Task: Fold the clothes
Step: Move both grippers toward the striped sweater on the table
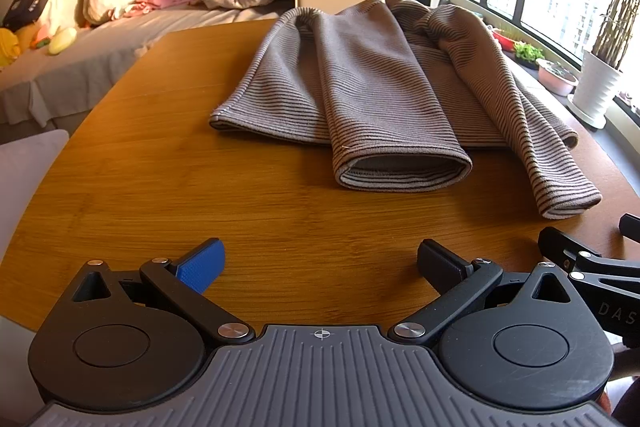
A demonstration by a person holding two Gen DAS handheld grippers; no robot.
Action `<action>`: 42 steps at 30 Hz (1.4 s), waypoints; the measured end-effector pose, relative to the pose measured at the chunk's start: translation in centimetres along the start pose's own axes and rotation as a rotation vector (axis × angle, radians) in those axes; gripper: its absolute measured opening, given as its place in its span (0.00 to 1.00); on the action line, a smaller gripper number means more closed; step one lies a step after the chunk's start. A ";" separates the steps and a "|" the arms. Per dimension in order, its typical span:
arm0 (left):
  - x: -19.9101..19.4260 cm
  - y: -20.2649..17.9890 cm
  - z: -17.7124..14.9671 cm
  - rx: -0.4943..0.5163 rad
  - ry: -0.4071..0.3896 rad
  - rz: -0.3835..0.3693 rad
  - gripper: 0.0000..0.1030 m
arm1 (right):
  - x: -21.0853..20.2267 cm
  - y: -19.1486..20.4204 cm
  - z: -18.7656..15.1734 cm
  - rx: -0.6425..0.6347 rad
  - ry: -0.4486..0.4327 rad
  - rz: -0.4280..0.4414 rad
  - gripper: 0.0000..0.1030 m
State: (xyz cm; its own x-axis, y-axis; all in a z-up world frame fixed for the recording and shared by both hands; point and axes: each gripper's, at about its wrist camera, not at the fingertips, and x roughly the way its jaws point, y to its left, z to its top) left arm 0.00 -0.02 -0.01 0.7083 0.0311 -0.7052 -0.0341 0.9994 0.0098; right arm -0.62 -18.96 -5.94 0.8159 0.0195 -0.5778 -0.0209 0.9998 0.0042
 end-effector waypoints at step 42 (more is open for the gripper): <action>-0.3 0.1 0.9 -0.015 0.018 -0.030 1.00 | -1.3 -0.9 0.9 0.027 -0.079 0.048 1.00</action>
State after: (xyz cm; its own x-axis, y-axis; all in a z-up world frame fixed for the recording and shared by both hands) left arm 0.36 0.07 0.85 0.6966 0.0011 -0.7175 -0.0243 0.9995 -0.0221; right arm -1.15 -19.92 -4.51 0.8576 0.0674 -0.5098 -0.0467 0.9975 0.0532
